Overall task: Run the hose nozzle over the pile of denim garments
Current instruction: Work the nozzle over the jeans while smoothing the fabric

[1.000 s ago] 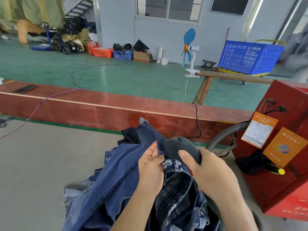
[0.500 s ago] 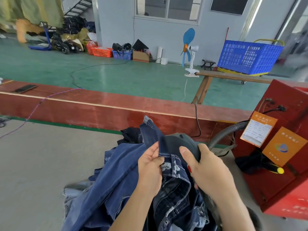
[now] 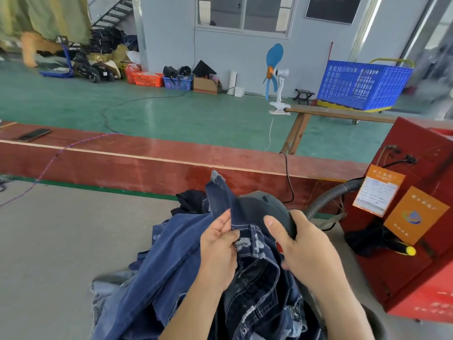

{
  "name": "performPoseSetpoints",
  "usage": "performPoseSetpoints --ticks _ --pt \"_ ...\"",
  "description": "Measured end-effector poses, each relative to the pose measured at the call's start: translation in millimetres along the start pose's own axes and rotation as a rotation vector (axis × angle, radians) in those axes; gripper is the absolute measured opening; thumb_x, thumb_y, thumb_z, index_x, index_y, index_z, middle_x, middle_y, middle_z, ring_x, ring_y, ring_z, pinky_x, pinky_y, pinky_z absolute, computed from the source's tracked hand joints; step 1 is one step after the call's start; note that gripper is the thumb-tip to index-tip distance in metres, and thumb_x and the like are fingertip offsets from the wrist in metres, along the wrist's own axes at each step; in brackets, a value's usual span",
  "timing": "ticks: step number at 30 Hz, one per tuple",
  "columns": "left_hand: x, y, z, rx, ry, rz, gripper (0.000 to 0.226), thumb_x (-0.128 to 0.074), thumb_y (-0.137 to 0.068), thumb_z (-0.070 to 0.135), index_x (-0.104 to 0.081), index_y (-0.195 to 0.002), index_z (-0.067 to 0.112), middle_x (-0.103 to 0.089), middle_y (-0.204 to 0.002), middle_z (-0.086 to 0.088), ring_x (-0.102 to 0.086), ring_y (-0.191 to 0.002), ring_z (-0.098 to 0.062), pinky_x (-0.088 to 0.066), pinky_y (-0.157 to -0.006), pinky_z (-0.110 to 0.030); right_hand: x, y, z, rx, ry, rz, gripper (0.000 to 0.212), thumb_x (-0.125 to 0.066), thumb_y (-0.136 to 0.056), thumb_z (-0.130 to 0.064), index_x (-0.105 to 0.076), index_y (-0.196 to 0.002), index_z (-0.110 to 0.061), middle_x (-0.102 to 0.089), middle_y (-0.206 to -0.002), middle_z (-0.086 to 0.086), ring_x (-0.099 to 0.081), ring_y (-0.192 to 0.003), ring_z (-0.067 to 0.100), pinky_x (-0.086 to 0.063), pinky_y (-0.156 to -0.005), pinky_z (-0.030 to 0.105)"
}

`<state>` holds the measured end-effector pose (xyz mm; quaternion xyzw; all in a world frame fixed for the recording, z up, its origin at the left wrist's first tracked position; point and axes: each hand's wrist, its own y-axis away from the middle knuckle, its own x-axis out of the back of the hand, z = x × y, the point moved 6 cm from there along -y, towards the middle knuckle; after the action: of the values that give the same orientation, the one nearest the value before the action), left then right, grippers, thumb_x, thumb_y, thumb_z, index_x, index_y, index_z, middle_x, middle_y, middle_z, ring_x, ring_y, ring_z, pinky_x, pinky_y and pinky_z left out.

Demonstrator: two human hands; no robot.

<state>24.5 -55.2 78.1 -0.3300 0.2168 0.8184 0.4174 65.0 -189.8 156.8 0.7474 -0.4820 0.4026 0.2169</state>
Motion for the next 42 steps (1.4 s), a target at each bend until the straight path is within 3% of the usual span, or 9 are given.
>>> performPoseSetpoints --ticks 7,12,16,24,27,30,34,38,42 --pt "19 -11 8 -0.012 0.02 0.122 0.037 -0.04 -0.094 -0.014 -0.064 -0.114 0.006 -0.073 -0.101 -0.014 -0.071 -0.08 -0.022 -0.06 -0.066 -0.032 15 1 3 0.002 0.093 0.223 0.052 -0.031 -0.092 -0.059 -0.04 -0.128 -0.022 -0.047 -0.068 -0.011 -0.046 -0.063 0.017 -0.033 -0.051 0.031" --pt "15 -10 3 -0.014 -0.049 0.065 0.03 -0.044 -0.097 -0.005 -0.065 -0.113 0.008 -0.074 -0.099 -0.01 -0.073 -0.082 -0.018 -0.058 -0.064 -0.026 -3 0 3 0.05 0.08 0.035 0.047 -0.033 -0.093 -0.059 -0.032 -0.136 -0.04 -0.056 -0.075 -0.019 -0.054 -0.068 0.008 -0.039 -0.058 0.026" --pt "10 -5 -1 0.012 -0.113 0.007 0.026 -0.048 -0.095 -0.001 -0.066 -0.114 0.004 -0.073 -0.101 -0.015 -0.072 -0.083 -0.023 -0.059 -0.065 -0.03 -8 -2 0 0.041 0.029 0.136 0.057 -0.031 -0.094 -0.058 -0.013 -0.148 -0.049 -0.056 -0.064 -0.015 -0.051 -0.054 0.001 -0.037 -0.047 0.015" --pt "14 -11 2 -0.018 -0.092 0.066 0.03 -0.047 -0.095 -0.005 -0.064 -0.119 0.003 -0.07 -0.106 -0.019 -0.069 -0.083 -0.027 -0.059 -0.067 -0.032 15 -2 16 0.012 -0.228 0.116 0.058 -0.05 -0.08 -0.068 -0.04 -0.135 -0.054 -0.065 -0.102 -0.022 -0.064 -0.087 0.01 -0.053 -0.074 0.031" --pt "10 -9 -2 -0.024 -0.105 0.036 0.029 -0.044 -0.097 -0.004 -0.065 -0.113 0.007 -0.075 -0.098 -0.008 -0.072 -0.082 -0.018 -0.059 -0.067 -0.027 -2 -2 5 0.059 -0.022 0.035 0.053 -0.046 -0.088 -0.064 -0.035 -0.139 -0.053 -0.061 -0.098 -0.023 -0.05 -0.068 -0.004 -0.036 -0.055 0.005" --pt "9 -7 -7 -0.009 -0.138 0.025 0.027 -0.046 -0.096 0.0 -0.063 -0.117 0.005 -0.074 -0.102 -0.009 -0.072 -0.086 -0.018 -0.059 -0.073 -0.029 -10 -3 -2 0.053 0.047 0.077 0.055 -0.041 -0.091 -0.063 -0.029 -0.143 -0.051 -0.058 -0.085 -0.02 -0.039 -0.052 -0.009 -0.033 -0.044 0.005" --pt "12 -9 -4 0.004 -0.106 0.065 0.031 -0.047 -0.096 -0.003 -0.061 -0.123 0.002 -0.07 -0.109 -0.02 -0.068 -0.09 -0.029 -0.059 -0.076 -0.037 0 -6 11 -0.017 -0.12 0.16 0.054 -0.041 -0.089 -0.065 -0.031 -0.141 -0.051 -0.064 -0.093 -0.015 -0.061 -0.083 0.01 -0.046 -0.066 0.028" --pt "22 -14 1 -0.008 -0.113 0.141 0.037 -0.042 -0.098 -0.005 -0.055 -0.132 0.002 -0.065 -0.12 -0.023 -0.063 -0.102 -0.035 -0.055 -0.084 -0.041 11 -5 19 -0.028 -0.168 0.093 0.054 -0.045 -0.087 -0.065 -0.037 -0.138 -0.05 -0.068 -0.104 -0.015 -0.065 -0.092 0.015 -0.05 -0.08 0.033" --pt "14 -9 0 -0.041 -0.143 0.059 0.03 -0.041 -0.098 -0.005 -0.064 -0.114 0.007 -0.074 -0.102 -0.011 -0.071 -0.088 -0.021 -0.06 -0.072 -0.03 -7 -3 5 0.041 0.049 0.007 0.052 -0.041 -0.091 -0.063 -0.033 -0.141 -0.05 -0.065 -0.111 -0.018 -0.05 -0.075 0.004 -0.035 -0.056 0.011"
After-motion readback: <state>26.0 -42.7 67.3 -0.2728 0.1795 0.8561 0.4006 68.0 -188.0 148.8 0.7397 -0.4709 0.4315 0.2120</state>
